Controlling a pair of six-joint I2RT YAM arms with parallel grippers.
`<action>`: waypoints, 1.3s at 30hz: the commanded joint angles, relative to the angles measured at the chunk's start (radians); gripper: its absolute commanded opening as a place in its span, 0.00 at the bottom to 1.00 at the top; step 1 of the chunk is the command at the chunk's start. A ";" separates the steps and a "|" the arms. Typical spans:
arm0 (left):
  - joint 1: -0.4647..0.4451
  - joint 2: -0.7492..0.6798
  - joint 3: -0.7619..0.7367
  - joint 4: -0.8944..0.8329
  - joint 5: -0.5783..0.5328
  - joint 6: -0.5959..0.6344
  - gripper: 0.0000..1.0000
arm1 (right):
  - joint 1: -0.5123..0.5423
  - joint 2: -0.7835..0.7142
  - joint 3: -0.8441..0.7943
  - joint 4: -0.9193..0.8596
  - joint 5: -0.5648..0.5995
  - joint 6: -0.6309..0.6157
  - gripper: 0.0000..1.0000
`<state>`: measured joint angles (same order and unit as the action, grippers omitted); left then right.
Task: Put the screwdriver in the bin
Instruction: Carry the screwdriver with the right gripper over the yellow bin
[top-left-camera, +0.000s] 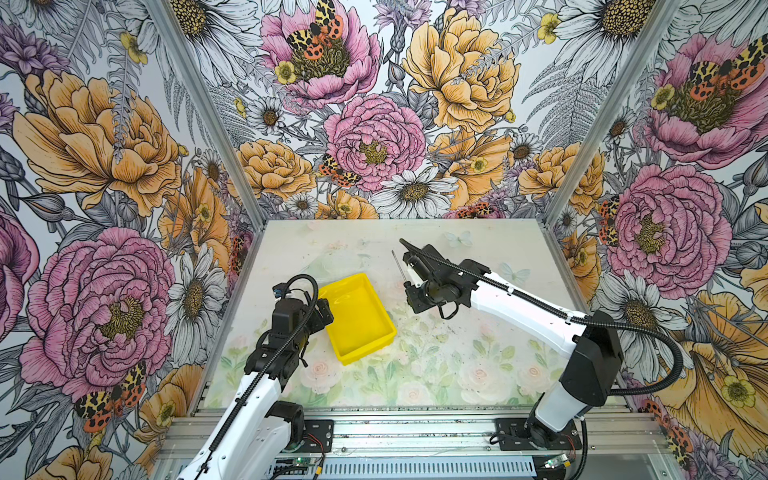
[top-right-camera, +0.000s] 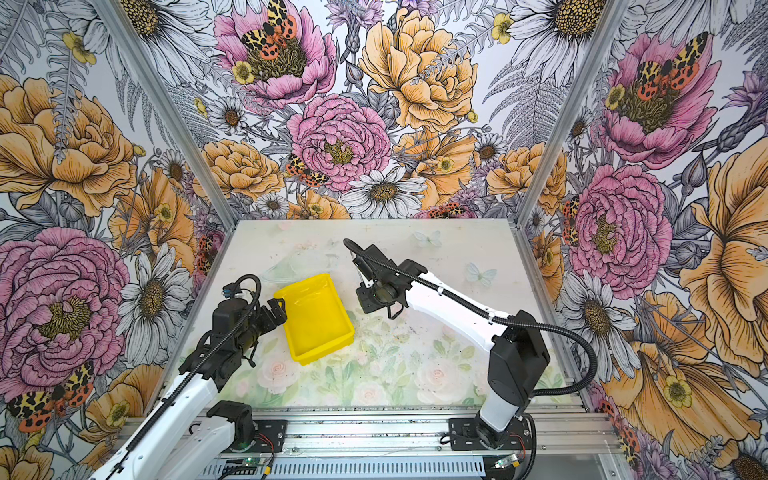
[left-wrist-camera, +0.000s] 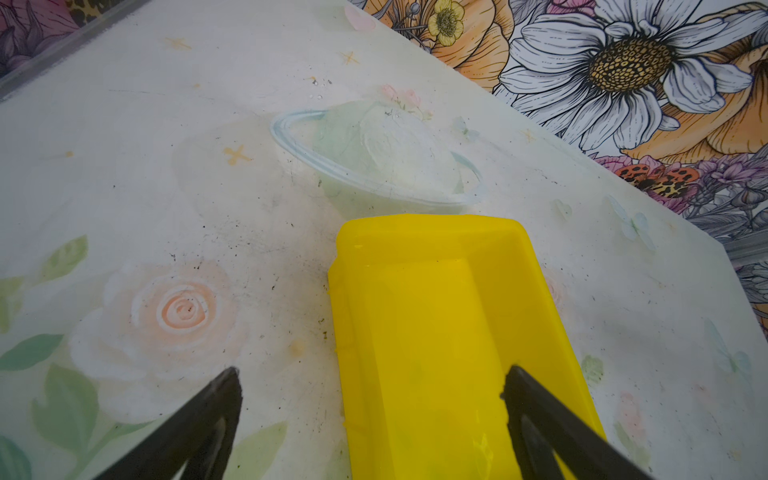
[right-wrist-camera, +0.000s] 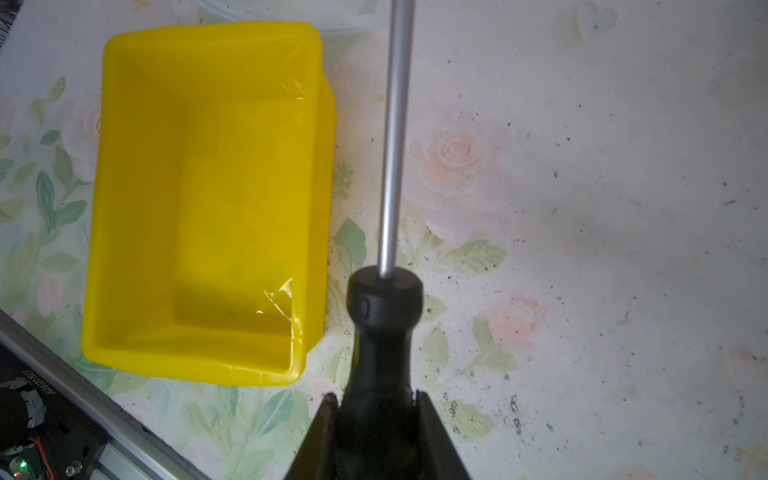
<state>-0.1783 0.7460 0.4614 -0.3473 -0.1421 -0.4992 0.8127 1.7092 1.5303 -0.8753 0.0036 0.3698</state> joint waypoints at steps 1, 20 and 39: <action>0.010 -0.004 -0.015 0.024 -0.020 0.008 0.99 | 0.026 0.079 0.083 -0.025 -0.018 -0.035 0.00; -0.003 -0.030 -0.007 -0.005 -0.059 0.046 0.99 | 0.163 0.325 0.282 -0.023 -0.056 -0.130 0.00; -0.031 -0.072 -0.022 -0.009 -0.059 0.044 0.99 | 0.164 0.510 0.403 -0.018 -0.094 -0.150 0.00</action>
<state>-0.1967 0.6861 0.4484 -0.3557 -0.1780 -0.4686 0.9756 2.1933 1.8946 -0.9051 -0.0841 0.2352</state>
